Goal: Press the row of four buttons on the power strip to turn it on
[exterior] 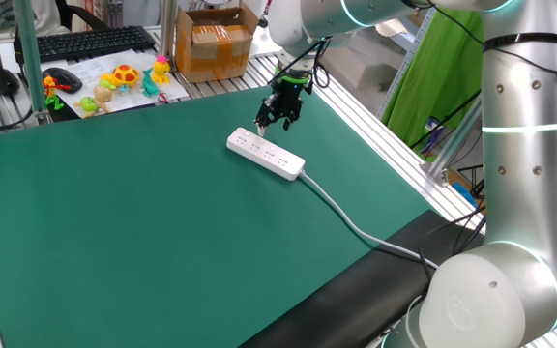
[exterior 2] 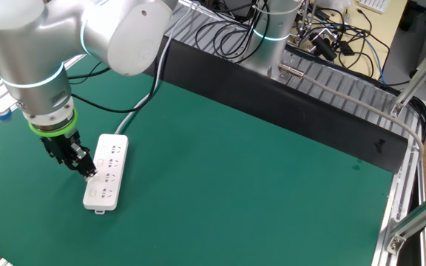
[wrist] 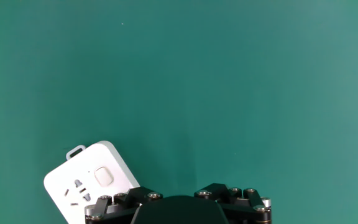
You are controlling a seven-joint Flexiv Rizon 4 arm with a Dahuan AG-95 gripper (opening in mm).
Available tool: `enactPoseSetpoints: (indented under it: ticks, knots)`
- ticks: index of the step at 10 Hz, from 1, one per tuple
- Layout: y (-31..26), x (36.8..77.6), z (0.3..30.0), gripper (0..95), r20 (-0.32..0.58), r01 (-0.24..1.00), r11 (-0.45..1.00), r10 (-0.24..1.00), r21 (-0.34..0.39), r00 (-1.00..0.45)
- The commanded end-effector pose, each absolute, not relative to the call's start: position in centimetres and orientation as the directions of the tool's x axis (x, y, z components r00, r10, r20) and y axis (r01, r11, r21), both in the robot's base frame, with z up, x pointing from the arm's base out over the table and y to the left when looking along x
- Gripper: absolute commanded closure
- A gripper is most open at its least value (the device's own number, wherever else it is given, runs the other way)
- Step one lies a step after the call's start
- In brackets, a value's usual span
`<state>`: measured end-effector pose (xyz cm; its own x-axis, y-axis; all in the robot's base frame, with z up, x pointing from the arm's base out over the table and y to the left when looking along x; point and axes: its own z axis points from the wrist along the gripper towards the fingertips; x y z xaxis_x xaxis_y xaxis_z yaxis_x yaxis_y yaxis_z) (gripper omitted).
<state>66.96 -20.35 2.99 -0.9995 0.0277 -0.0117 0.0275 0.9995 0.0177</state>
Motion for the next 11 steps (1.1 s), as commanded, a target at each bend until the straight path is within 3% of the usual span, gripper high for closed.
enactPoseSetpoints:
  ticks: [1, 11]
  knots:
    - [-20.2, 67.0, 3.0, 19.0, -0.009, 0.030, 0.999, 0.030, 0.021, -1.000]
    - [-19.7, 65.8, 2.2, 19.0, -0.010, 0.039, 0.999, 0.039, 0.020, -0.999]
